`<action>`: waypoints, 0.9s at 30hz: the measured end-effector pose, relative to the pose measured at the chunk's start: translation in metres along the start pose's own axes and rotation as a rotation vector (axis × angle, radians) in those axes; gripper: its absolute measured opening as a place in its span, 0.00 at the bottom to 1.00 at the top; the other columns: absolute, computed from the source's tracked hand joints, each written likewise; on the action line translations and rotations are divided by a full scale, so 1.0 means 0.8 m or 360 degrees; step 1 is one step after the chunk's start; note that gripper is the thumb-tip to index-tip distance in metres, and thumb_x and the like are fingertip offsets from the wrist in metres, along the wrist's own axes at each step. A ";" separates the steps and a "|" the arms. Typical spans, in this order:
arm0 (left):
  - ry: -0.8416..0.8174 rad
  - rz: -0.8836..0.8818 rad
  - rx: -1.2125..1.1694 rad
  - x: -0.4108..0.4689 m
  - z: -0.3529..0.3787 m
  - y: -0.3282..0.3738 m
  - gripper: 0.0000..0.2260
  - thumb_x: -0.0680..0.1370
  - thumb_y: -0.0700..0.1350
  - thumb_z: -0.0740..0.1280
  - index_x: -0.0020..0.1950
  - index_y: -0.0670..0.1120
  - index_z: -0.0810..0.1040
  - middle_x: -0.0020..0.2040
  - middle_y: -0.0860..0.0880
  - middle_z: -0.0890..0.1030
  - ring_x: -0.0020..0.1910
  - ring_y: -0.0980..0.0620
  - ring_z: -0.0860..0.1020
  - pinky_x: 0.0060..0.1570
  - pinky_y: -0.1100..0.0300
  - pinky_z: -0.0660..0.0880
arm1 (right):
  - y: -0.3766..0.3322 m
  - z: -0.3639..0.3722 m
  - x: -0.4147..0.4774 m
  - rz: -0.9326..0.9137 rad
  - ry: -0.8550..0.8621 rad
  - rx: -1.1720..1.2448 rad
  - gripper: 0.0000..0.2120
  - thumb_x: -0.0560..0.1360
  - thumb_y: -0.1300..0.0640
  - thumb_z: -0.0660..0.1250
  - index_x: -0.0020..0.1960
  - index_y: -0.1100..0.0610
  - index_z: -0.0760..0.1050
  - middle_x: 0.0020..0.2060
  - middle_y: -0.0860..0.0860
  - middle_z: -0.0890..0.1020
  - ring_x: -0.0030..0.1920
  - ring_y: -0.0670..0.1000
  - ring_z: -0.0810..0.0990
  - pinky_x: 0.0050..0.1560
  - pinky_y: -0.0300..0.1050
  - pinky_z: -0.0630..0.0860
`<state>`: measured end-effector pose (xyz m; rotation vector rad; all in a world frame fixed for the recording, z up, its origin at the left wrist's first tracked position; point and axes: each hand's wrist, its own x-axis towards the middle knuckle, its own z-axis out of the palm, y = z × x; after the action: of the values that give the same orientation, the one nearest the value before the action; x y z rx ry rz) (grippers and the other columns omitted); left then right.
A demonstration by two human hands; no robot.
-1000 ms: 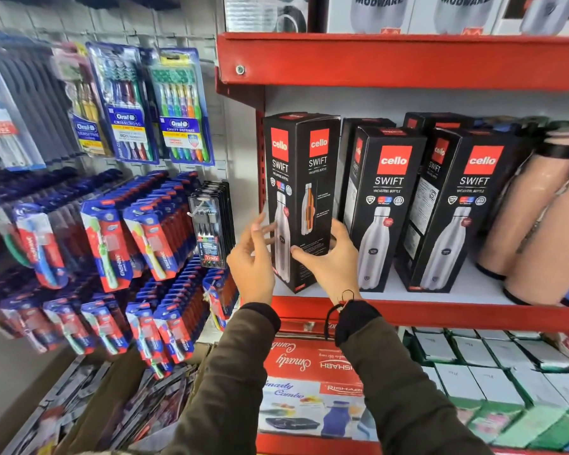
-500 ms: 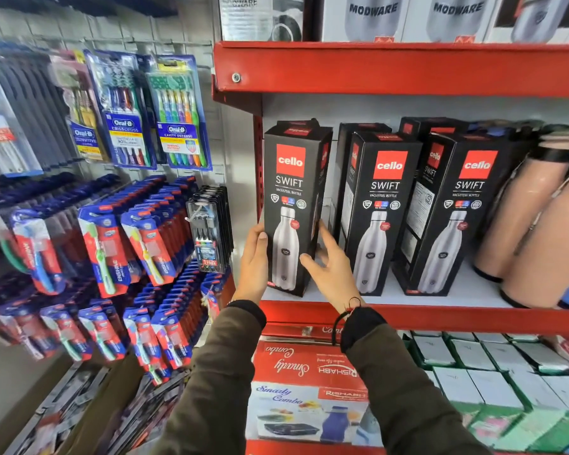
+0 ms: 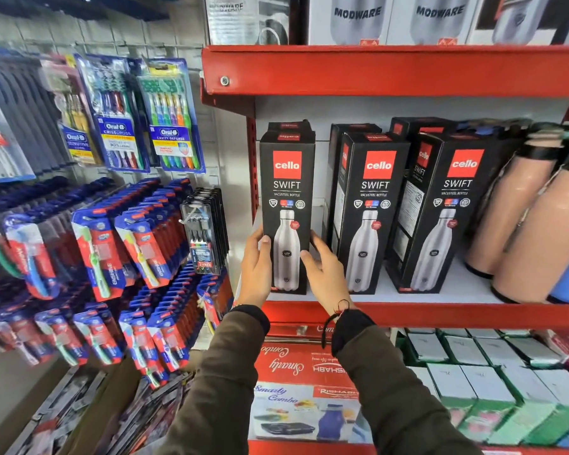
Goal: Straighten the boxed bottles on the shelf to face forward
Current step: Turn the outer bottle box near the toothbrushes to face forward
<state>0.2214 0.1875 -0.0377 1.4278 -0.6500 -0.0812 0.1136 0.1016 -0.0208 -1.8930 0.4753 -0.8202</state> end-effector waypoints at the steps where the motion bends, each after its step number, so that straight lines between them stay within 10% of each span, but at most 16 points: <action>1: 0.0002 -0.0013 0.0007 0.000 0.000 0.000 0.17 0.86 0.48 0.55 0.74 0.48 0.71 0.71 0.52 0.76 0.72 0.54 0.73 0.75 0.55 0.66 | -0.001 0.001 -0.002 0.0020 0.0015 0.0001 0.22 0.82 0.57 0.60 0.76 0.51 0.65 0.62 0.43 0.76 0.63 0.44 0.75 0.59 0.24 0.65; 8: 0.0025 -0.0102 -0.0026 -0.012 -0.006 0.009 0.17 0.86 0.48 0.57 0.73 0.48 0.72 0.70 0.51 0.77 0.71 0.53 0.73 0.76 0.50 0.67 | -0.008 -0.001 -0.010 0.0076 0.0043 0.0018 0.21 0.83 0.52 0.59 0.75 0.54 0.67 0.57 0.43 0.74 0.57 0.39 0.71 0.45 0.13 0.60; 16: 0.0061 -0.0159 -0.0101 -0.034 -0.014 0.008 0.19 0.80 0.57 0.63 0.69 0.52 0.77 0.67 0.53 0.80 0.69 0.53 0.76 0.73 0.42 0.71 | -0.002 -0.009 -0.027 0.0121 0.0036 0.0150 0.23 0.81 0.47 0.62 0.74 0.51 0.69 0.69 0.47 0.76 0.71 0.45 0.72 0.72 0.46 0.68; 27: 0.0059 -0.0090 -0.0041 -0.053 -0.019 0.012 0.17 0.81 0.57 0.63 0.69 0.54 0.77 0.67 0.55 0.81 0.68 0.56 0.77 0.71 0.45 0.73 | -0.003 -0.012 -0.035 0.0136 0.0031 0.0170 0.21 0.80 0.46 0.62 0.72 0.49 0.70 0.68 0.47 0.77 0.70 0.45 0.73 0.74 0.49 0.67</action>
<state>0.1905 0.2205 -0.0443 1.4199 -0.5767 -0.1069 0.0869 0.1146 -0.0256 -1.7561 0.5108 -0.7930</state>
